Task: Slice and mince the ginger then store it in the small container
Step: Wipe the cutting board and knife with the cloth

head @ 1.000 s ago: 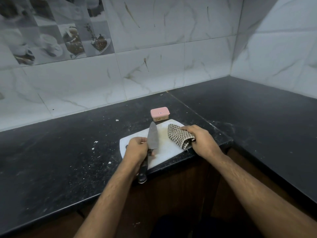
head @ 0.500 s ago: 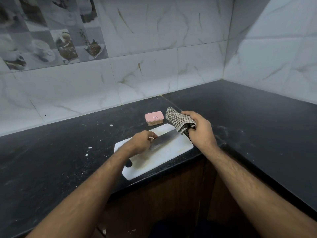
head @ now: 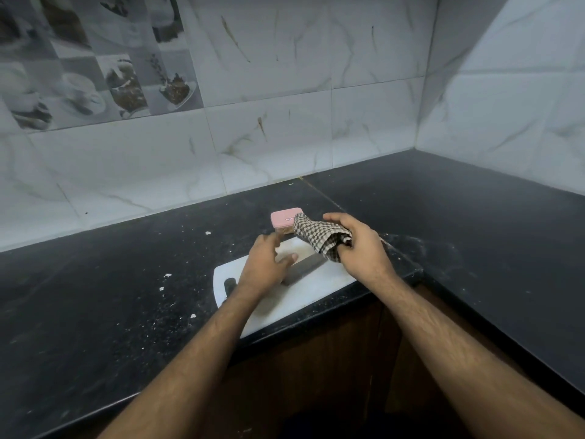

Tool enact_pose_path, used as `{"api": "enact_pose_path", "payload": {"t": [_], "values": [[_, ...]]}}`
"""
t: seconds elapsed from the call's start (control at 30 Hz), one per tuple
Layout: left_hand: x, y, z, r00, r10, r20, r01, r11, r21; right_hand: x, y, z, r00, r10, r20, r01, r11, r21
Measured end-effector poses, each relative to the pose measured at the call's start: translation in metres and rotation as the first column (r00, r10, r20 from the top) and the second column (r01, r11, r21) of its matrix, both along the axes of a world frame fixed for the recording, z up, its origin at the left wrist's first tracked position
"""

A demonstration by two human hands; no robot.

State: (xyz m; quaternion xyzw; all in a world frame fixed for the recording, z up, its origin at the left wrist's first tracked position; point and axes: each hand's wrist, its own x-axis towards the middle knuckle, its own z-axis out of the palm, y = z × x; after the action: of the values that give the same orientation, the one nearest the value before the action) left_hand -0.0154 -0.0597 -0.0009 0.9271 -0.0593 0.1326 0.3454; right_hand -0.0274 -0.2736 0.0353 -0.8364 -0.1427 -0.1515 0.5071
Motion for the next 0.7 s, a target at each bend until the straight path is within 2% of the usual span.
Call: {"api": "enact_pose_path", "payload": {"t": [0.03,0.07,0.13,0.23,0.3,0.4,0.5,0.63,0.7], "values": [[-0.005,0.0,0.006,0.998,-0.054,0.009,0.055,0.978,-0.201,-0.002,0.003,0.004,0.999,0.043,-0.029,-0.04,0.995,0.092],[-0.007,0.002,0.014,0.992,-0.127,0.026,0.127,0.911,-0.394,-0.003,0.007,0.009,0.992,0.108,-0.061,-0.093,0.973,0.211],[-0.013,0.003,0.03,0.968,-0.25,-0.007,0.185,0.734,-0.653,-0.003,0.013,0.019,0.955,0.264,-0.135,-0.188,0.892,0.41],[-0.022,0.003,0.042,0.945,-0.324,-0.039,0.14,0.51,-0.849,-0.006,0.025,0.026,0.845,0.471,-0.254,-0.247,0.765,0.596],[-0.027,0.005,0.042,0.957,-0.282,-0.063,0.059,0.404,-0.913,-0.008,0.035,0.023,0.8,0.52,-0.299,-0.243,0.736,0.631],[-0.032,0.009,0.037,0.98,-0.158,-0.122,-0.053,0.382,-0.922,-0.004,0.042,0.011,0.811,0.491,-0.318,-0.255,0.787,0.562],[-0.039,0.012,0.035,0.989,-0.093,-0.117,-0.078,0.345,-0.935,-0.005,0.049,0.003,0.856,0.376,-0.356,-0.16,0.846,0.508],[-0.058,0.006,0.042,0.987,-0.125,-0.104,-0.045,0.404,-0.913,-0.015,0.058,0.005,0.932,0.257,-0.257,-0.14,0.906,0.398],[-0.068,0.004,0.048,0.976,-0.194,-0.097,-0.012,0.396,-0.918,-0.017,0.055,0.008,0.954,0.188,-0.233,-0.085,0.917,0.39]]}}
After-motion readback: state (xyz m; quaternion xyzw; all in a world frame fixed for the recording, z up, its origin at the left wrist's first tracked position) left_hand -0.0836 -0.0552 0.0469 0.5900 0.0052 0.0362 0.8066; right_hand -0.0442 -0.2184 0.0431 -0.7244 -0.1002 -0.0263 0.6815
